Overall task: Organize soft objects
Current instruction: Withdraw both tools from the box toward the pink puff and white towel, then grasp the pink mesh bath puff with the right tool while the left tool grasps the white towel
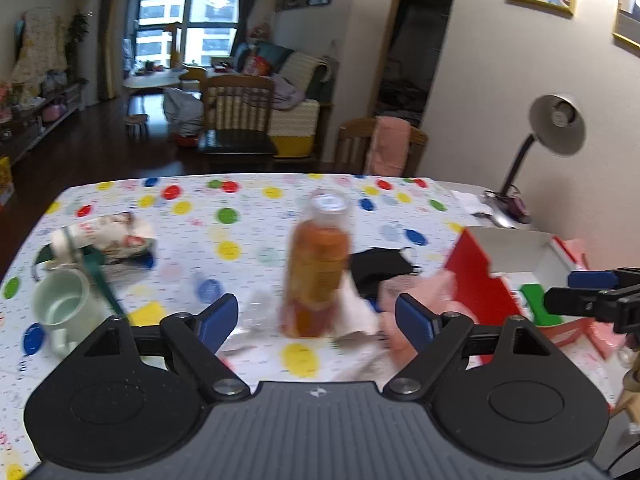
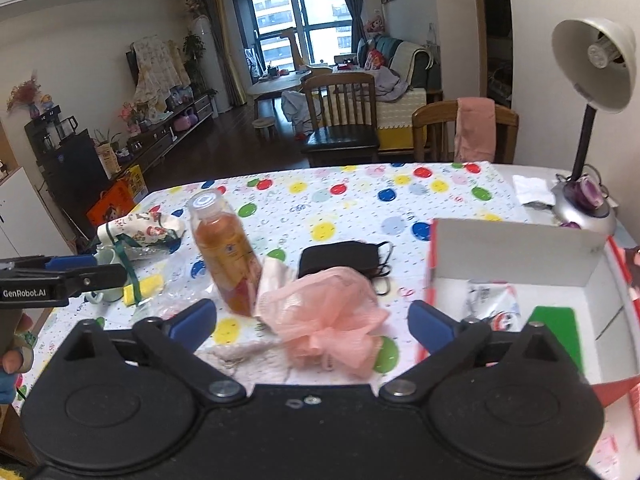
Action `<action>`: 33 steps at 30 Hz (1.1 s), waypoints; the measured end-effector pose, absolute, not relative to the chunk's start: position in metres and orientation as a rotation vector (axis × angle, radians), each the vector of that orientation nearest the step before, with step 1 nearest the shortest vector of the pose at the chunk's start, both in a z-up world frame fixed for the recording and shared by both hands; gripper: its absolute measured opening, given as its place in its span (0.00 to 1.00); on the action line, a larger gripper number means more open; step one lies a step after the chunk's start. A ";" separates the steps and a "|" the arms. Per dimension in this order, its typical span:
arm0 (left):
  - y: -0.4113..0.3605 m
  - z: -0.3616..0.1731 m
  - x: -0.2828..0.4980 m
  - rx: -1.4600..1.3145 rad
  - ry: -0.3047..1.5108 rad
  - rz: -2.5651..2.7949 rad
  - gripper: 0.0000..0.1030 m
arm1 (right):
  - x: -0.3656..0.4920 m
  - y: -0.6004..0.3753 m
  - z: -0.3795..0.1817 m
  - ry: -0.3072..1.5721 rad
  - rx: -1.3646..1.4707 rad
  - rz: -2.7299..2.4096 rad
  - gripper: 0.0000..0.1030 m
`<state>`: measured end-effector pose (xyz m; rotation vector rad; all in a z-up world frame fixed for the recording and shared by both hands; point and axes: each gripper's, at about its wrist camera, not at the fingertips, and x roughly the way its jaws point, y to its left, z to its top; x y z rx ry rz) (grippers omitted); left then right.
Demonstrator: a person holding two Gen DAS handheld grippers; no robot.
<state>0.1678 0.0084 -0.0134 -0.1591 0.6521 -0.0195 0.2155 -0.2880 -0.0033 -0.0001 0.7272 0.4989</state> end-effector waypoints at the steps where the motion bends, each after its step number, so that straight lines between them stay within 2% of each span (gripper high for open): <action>1: 0.014 -0.016 0.165 -0.158 0.650 -0.012 0.88 | 0.215 -0.284 -0.006 0.731 0.003 0.498 1.00; 11: 0.038 -0.050 0.160 -0.116 0.681 -0.042 0.91 | 0.223 -0.250 -0.030 0.762 0.010 0.461 1.00; 14: 0.038 -0.061 0.162 -0.124 0.686 -0.066 0.98 | 0.232 -0.241 -0.038 0.763 -0.003 0.437 1.00; 33: -0.013 -0.136 0.200 -0.070 0.837 -0.258 1.00 | 0.305 -0.193 -0.122 0.951 -0.110 0.269 1.00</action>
